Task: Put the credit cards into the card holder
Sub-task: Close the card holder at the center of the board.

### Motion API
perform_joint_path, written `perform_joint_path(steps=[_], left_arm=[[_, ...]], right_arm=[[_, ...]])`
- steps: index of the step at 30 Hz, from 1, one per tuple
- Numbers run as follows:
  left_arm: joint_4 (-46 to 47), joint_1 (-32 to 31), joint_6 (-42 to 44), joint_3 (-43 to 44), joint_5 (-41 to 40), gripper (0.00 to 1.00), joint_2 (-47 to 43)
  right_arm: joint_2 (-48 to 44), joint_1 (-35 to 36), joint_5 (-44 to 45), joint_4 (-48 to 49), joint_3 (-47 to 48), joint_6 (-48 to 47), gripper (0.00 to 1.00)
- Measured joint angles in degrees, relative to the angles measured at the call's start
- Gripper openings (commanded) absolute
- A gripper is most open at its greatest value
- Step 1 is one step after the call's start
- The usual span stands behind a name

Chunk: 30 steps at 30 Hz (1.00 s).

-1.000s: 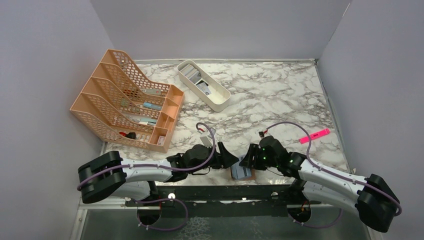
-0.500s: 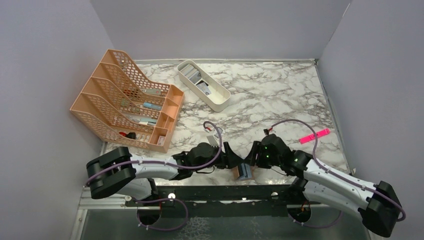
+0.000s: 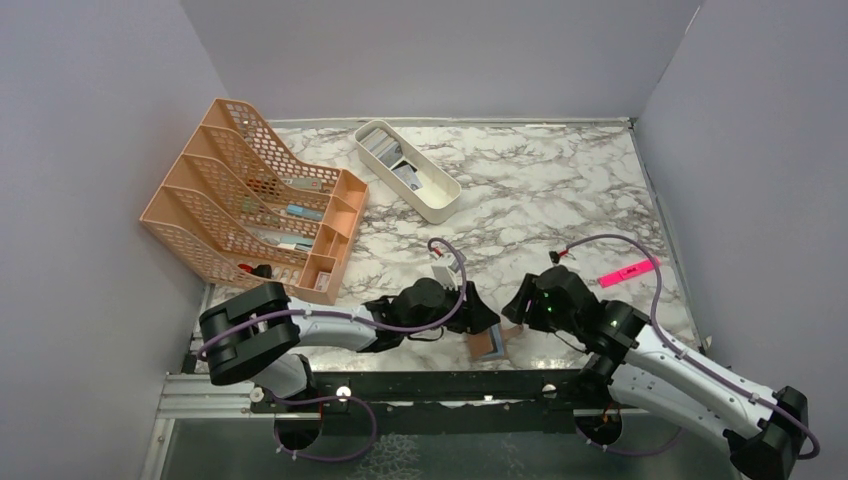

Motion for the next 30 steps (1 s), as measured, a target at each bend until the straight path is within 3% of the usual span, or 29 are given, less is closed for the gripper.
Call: perform_joint_path(steps=[11,19,30], left_arm=[[-0.24,0.02,4.39,2.67,0.07,0.53,1.86],[-0.90,0.02,5.95,2.67,-0.92,0.53,1.88],[-3.98,0.02,8.20,4.72,-2.21,0.53,5.97]], right_arm=[[-2.47,0.00,0.57,-1.53,0.00,1.09,0.53],[-11.17,0.00,-8.09,3.98,-2.54,-0.55,0.50],[-6.32,-0.07,-15.19,9.20,-6.67,-0.11,0.49]])
